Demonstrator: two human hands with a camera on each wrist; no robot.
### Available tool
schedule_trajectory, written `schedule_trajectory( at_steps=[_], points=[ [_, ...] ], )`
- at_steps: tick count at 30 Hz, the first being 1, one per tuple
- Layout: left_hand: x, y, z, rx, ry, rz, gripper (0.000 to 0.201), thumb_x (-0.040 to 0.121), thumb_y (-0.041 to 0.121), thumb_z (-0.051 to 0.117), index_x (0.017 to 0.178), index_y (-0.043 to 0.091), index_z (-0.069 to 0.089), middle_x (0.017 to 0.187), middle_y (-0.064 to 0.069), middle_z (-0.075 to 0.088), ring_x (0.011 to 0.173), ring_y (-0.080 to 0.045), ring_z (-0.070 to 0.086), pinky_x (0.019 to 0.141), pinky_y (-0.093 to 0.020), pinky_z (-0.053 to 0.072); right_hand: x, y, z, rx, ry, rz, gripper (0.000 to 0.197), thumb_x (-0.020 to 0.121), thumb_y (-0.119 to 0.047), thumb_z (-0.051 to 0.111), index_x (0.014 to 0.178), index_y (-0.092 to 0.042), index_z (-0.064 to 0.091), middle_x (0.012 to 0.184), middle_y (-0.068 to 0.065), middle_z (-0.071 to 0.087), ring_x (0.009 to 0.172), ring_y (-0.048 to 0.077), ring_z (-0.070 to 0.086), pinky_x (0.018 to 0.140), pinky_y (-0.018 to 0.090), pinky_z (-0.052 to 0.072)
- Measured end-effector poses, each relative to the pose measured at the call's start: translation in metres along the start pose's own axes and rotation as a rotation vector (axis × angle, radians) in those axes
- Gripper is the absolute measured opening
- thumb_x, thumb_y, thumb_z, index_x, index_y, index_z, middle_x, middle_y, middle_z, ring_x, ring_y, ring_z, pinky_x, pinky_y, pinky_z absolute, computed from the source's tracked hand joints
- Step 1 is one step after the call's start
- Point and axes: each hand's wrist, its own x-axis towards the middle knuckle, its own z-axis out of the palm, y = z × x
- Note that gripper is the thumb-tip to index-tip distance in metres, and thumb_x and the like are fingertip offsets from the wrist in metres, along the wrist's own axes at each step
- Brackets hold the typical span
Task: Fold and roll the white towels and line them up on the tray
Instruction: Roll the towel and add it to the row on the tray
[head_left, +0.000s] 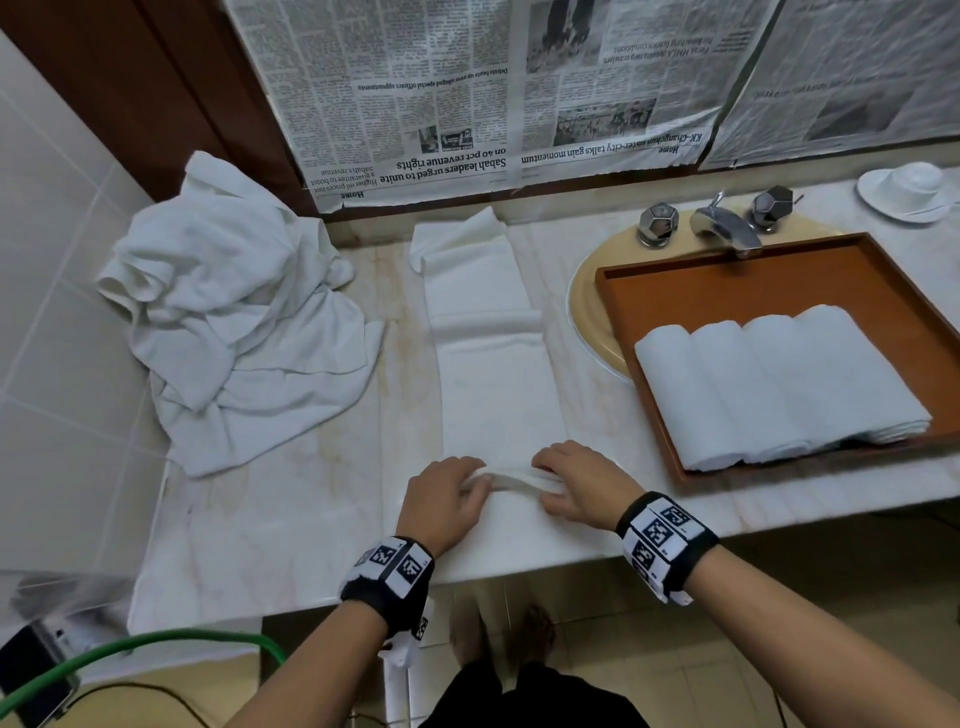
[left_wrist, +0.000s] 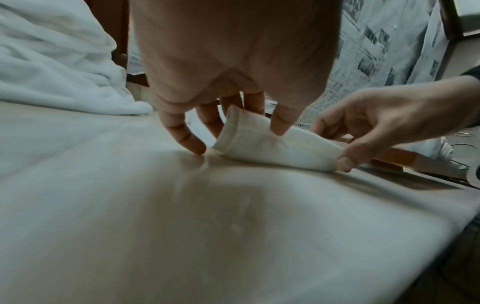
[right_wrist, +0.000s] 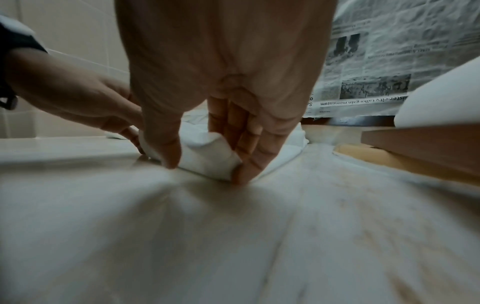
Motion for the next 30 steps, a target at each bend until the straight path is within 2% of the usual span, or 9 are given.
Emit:
schedule_trajectory(
  at_steps=[6,9,11,13,16,20,22,26,30],
  points=[
    [-0.006,-0.006,0.001,-0.091,0.043,-0.026,0.033,0.098,0.039,0.043,0.122,0.025,0.061,0.108,0.008,0.068,0.094,-0.016,0.063,0.081,-0.032,0.046,0.001,0.003,-0.001,0.171,0.037,0.062,0.028,0.1,-0.026,0.049,0.114,-0.01,0.068,0.104,0.008,0.064,0.098,0.026,0.058,0.088,0.035,0.043],
    [-0.007,-0.004,0.004,-0.12,0.091,-0.023,0.022,0.099,0.024,0.053,0.12,0.022,0.057,0.112,0.005,0.057,0.094,-0.016,0.06,0.078,-0.031,0.046,0.0,0.004,0.002,0.239,0.106,0.08,0.026,0.099,-0.021,0.053,0.119,-0.012,0.066,0.109,0.008,0.062,0.099,0.023,0.058,0.089,0.032,0.042],
    [-0.008,-0.004,0.009,-0.088,0.123,-0.021,0.015,0.098,0.021,0.055,0.113,0.023,0.059,0.111,0.006,0.046,0.084,-0.017,0.058,0.071,-0.034,0.052,-0.003,0.003,0.007,0.276,0.187,0.06,0.022,0.096,-0.014,0.055,0.116,-0.013,0.064,0.109,0.005,0.057,0.089,0.021,0.056,0.083,0.034,0.044],
    [-0.007,-0.002,0.011,-0.04,0.141,-0.019,0.008,0.097,0.022,0.056,0.104,0.025,0.06,0.108,0.009,0.04,0.075,-0.016,0.052,0.062,-0.036,0.053,-0.006,0.002,0.013,0.204,0.257,0.04,0.016,0.094,-0.013,0.057,0.109,-0.014,0.064,0.107,0.003,0.054,0.083,0.022,0.056,0.072,0.035,0.048],
    [-0.007,-0.001,0.011,0.109,0.198,0.008,0.003,0.093,0.027,0.063,0.096,0.027,0.065,0.107,0.006,0.045,0.083,-0.022,0.051,0.055,-0.036,0.051,-0.011,-0.002,0.02,-0.063,0.335,-0.011,0.014,0.081,-0.013,0.072,0.094,-0.014,0.068,0.099,0.002,0.06,0.084,0.024,0.058,0.057,0.033,0.051],
    [-0.012,0.001,0.008,0.327,0.219,0.101,0.032,0.074,0.058,0.07,0.093,0.032,0.067,0.105,0.01,0.057,0.088,-0.023,0.052,0.06,-0.035,0.046,-0.012,-0.006,0.018,-0.208,0.32,-0.046,0.029,0.066,-0.033,0.075,0.088,-0.015,0.067,0.102,0.0,0.062,0.093,0.024,0.056,0.065,0.036,0.05],
    [-0.01,0.003,0.009,0.363,0.203,0.125,0.038,0.07,0.062,0.068,0.094,0.033,0.065,0.102,0.013,0.059,0.089,-0.022,0.052,0.063,-0.035,0.044,-0.008,-0.008,0.017,-0.246,0.325,-0.052,0.02,0.071,-0.031,0.065,0.082,-0.013,0.067,0.095,0.001,0.063,0.089,0.024,0.057,0.066,0.036,0.048],
    [-0.004,0.007,0.005,0.422,0.185,0.151,0.025,0.071,0.047,0.074,0.088,0.03,0.066,0.091,0.013,0.063,0.088,-0.023,0.057,0.064,-0.036,0.041,0.003,-0.012,0.016,-0.2,0.285,-0.026,0.027,0.077,-0.027,0.044,0.072,-0.011,0.065,0.076,0.003,0.062,0.073,0.025,0.058,0.063,0.034,0.046],
    [-0.003,0.006,0.001,0.388,0.17,0.08,0.022,0.077,0.044,0.056,0.087,0.03,0.069,0.084,0.012,0.066,0.083,-0.022,0.059,0.061,-0.035,0.041,0.001,-0.003,0.011,-0.08,0.259,-0.034,0.02,0.087,-0.02,0.051,0.093,-0.01,0.066,0.083,0.005,0.064,0.08,0.028,0.058,0.068,0.037,0.046]
  ],
)
